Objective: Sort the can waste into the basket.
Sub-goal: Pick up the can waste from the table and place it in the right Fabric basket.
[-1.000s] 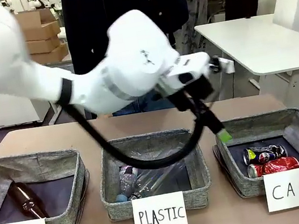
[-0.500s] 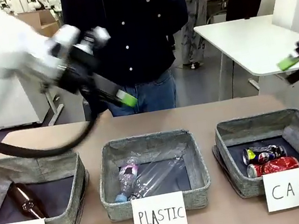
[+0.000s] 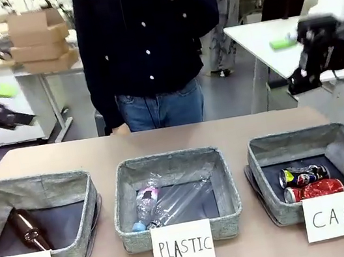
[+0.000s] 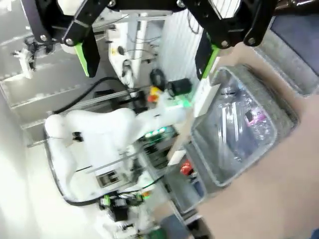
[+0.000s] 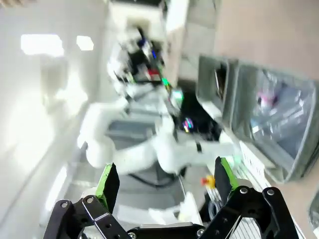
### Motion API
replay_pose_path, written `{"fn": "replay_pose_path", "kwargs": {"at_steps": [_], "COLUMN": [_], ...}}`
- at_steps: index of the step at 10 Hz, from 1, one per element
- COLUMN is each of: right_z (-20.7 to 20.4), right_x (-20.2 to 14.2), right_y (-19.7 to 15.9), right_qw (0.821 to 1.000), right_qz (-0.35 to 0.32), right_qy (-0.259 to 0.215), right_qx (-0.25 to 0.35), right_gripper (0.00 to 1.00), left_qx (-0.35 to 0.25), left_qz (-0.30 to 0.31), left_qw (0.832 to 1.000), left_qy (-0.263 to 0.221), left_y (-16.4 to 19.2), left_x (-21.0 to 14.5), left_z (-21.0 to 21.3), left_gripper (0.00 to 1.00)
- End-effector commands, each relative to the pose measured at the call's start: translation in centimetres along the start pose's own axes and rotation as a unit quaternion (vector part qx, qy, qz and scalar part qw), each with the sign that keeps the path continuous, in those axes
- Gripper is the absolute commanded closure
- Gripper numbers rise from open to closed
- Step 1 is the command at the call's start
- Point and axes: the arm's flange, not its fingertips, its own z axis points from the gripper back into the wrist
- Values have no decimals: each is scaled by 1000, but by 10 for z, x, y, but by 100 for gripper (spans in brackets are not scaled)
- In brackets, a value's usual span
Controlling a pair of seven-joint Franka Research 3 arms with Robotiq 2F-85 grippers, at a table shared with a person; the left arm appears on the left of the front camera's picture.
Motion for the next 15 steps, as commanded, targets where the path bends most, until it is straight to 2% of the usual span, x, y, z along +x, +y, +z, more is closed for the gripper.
{"fn": "replay_pose_path", "kwargs": {"at_steps": [1,15], "right_z": [-17,-17], "right_x": [-8,-8], "right_y": [-4,-4], "right_qw": [999,999], "right_qz": [11,11], "right_qy": [47,47], "right_qx": [-21,-21], "right_gripper": [0,0], "left_qx": [39,39], "left_qz": [-5,-5], "left_qw": [999,999], "left_qy": [22,22], "left_y": [-8,-8], "left_x": [13,13], "left_z": [-21,-21], "left_gripper": [0,0]}}
